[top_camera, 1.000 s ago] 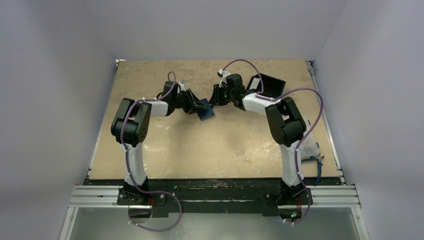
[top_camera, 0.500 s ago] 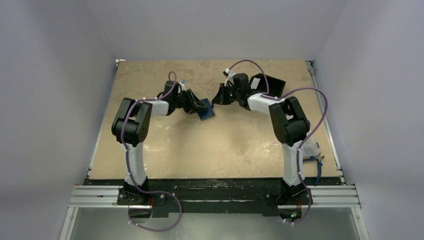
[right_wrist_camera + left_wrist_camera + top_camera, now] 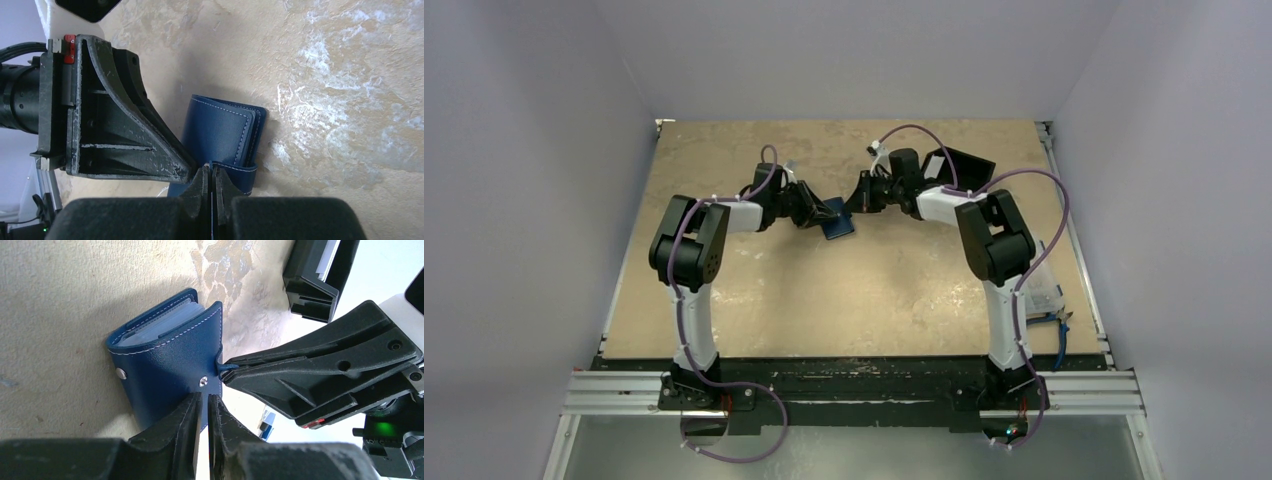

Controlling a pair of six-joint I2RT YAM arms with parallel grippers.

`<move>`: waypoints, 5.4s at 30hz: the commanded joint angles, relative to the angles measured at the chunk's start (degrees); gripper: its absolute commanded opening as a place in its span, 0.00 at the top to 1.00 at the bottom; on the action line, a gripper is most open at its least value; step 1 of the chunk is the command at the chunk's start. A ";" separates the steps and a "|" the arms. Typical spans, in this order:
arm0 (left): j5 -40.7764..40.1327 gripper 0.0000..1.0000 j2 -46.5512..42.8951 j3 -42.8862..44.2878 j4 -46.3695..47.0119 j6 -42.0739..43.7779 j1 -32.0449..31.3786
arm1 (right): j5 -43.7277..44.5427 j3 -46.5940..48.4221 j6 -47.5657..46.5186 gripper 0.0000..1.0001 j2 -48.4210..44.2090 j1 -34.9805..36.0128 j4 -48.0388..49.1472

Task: Put the credit cards into the card holder
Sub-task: Close the card holder at the center of the board.

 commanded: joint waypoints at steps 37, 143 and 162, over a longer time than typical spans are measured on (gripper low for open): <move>-1.28 0.94 2.00 -5.57 3.67 -3.51 2.20 | -7.58 3.76 -2.98 0.75 4.25 0.20 -4.55; -4.24 1.00 4.36 -2.24 4.41 -6.56 2.83 | -1.33 9.84 -3.37 1.00 9.38 4.58 -15.62; -2.05 1.00 6.02 -2.12 5.11 -8.46 3.18 | 17.22 11.22 -18.75 1.00 8.54 12.24 -28.28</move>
